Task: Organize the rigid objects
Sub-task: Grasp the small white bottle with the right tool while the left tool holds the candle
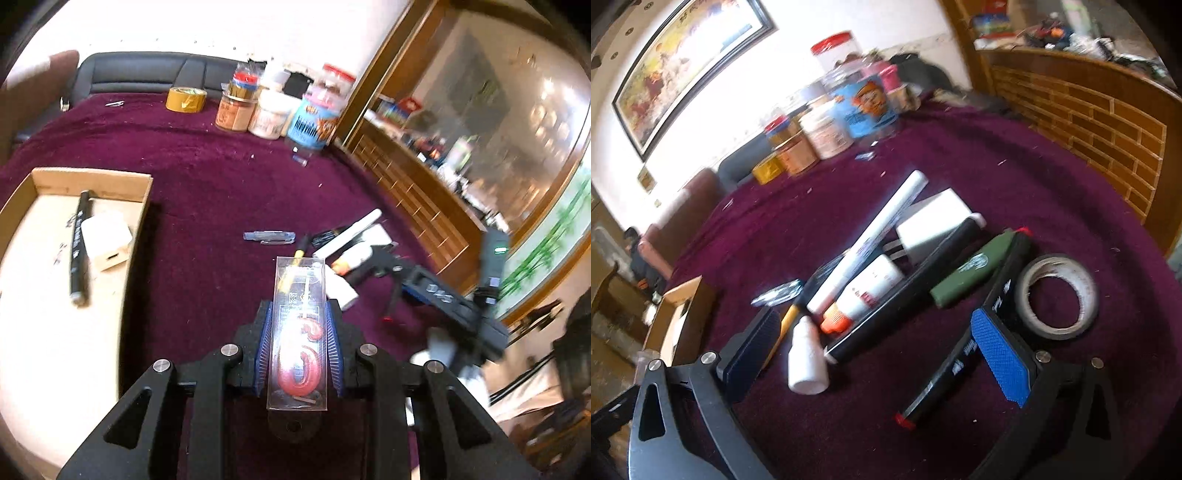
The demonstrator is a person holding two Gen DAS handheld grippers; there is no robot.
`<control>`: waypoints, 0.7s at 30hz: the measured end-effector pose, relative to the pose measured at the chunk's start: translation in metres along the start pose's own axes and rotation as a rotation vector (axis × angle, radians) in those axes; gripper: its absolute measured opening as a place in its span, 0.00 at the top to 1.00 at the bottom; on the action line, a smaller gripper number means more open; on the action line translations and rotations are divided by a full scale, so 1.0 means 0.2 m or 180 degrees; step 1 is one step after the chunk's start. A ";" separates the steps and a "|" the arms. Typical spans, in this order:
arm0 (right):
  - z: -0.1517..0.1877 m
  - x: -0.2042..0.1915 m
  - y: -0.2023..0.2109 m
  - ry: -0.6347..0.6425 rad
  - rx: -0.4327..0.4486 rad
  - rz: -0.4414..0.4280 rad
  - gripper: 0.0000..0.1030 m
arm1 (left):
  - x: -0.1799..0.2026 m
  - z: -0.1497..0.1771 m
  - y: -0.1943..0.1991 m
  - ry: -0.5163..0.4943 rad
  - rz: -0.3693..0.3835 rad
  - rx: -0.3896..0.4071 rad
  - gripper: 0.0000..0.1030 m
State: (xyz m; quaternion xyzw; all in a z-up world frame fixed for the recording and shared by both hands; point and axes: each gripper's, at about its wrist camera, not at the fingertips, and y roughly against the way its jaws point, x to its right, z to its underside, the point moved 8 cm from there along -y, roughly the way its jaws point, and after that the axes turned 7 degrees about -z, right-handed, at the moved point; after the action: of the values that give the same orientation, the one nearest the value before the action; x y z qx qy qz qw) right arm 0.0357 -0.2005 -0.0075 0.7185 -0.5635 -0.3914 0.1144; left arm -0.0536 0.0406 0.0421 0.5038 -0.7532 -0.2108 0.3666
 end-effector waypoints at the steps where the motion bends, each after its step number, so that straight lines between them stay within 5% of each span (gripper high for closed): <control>1: 0.01 -0.01 0.01 -0.0001 -0.0062 -0.0022 0.00 | -0.01 0.00 0.04 0.0015 0.0017 0.0024 0.77; 6: 0.05 -0.12 0.05 0.0163 -0.0269 -0.0139 0.00 | -0.11 0.05 0.11 0.0101 0.0020 0.0085 0.77; 12: 0.11 -0.23 -0.05 0.0636 -0.0479 0.0195 0.06 | -0.16 0.08 0.13 0.0225 0.0097 0.0066 0.77; 17: 0.16 -0.28 -0.20 0.0976 -0.0743 0.0454 0.49 | -0.15 0.10 0.17 0.0203 0.0120 0.0087 0.77; 21: 0.18 -0.27 -0.25 0.1004 -0.0798 0.0503 0.55 | -0.18 0.12 0.19 0.0259 0.0120 0.0084 0.77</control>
State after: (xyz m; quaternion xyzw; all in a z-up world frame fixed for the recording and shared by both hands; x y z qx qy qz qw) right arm 0.0431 -0.1250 -0.0391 0.7046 -0.5401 -0.3310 0.3199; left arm -0.0872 0.0873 0.0406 0.5025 -0.7498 -0.1732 0.3941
